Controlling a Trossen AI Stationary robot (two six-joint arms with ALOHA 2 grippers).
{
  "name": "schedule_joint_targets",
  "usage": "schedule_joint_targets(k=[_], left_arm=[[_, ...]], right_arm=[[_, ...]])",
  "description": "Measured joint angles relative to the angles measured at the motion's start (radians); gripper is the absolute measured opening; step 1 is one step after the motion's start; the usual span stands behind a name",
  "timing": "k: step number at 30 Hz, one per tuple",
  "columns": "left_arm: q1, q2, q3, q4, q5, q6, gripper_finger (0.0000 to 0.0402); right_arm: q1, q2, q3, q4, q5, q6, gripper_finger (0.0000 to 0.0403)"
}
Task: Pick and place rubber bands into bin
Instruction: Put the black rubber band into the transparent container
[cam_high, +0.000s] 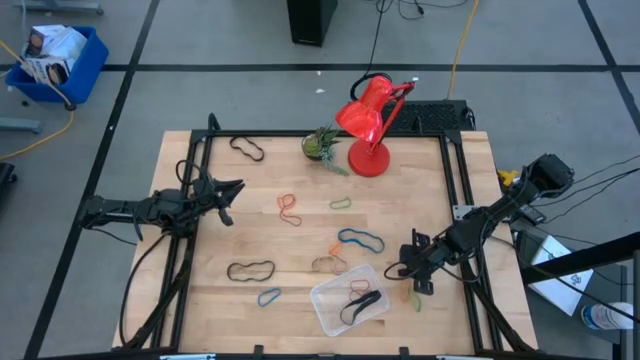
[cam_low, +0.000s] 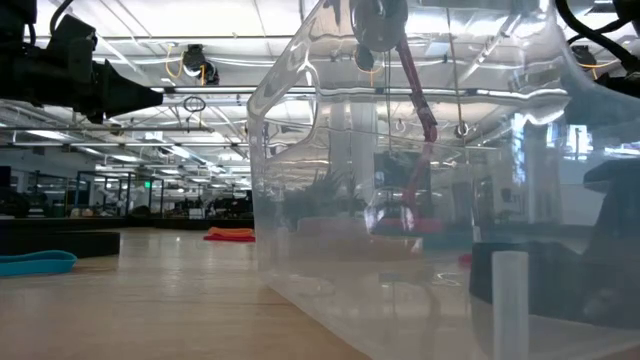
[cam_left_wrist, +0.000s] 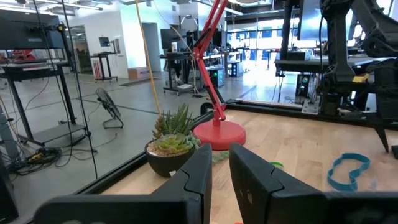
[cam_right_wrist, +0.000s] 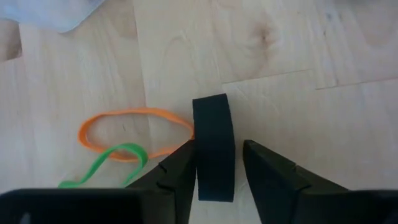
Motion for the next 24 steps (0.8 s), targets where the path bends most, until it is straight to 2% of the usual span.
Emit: schedule_joint_targets(k=[11,16,20,24], left_arm=[[0.000,0.000,0.000,0.000,0.000,-0.003,0.0063],[0.000,0.000,0.000,0.000,0.000,-0.004,0.0063],[0.000,0.000,0.000,0.000,0.000,-0.004,0.0063],[0.000,0.000,0.000,0.000,0.000,-0.003,0.0063]], right_arm=[[0.000,0.001,-0.001,0.003,0.011,0.006,0.0008],[-0.001,-0.025,-0.004,0.015,0.032,0.066,0.0004],[-0.001,-0.123,-0.003,0.069,0.146,0.086,0.0003],[-0.001,-0.243,-0.003,0.151,0.243,0.017,0.0002]])
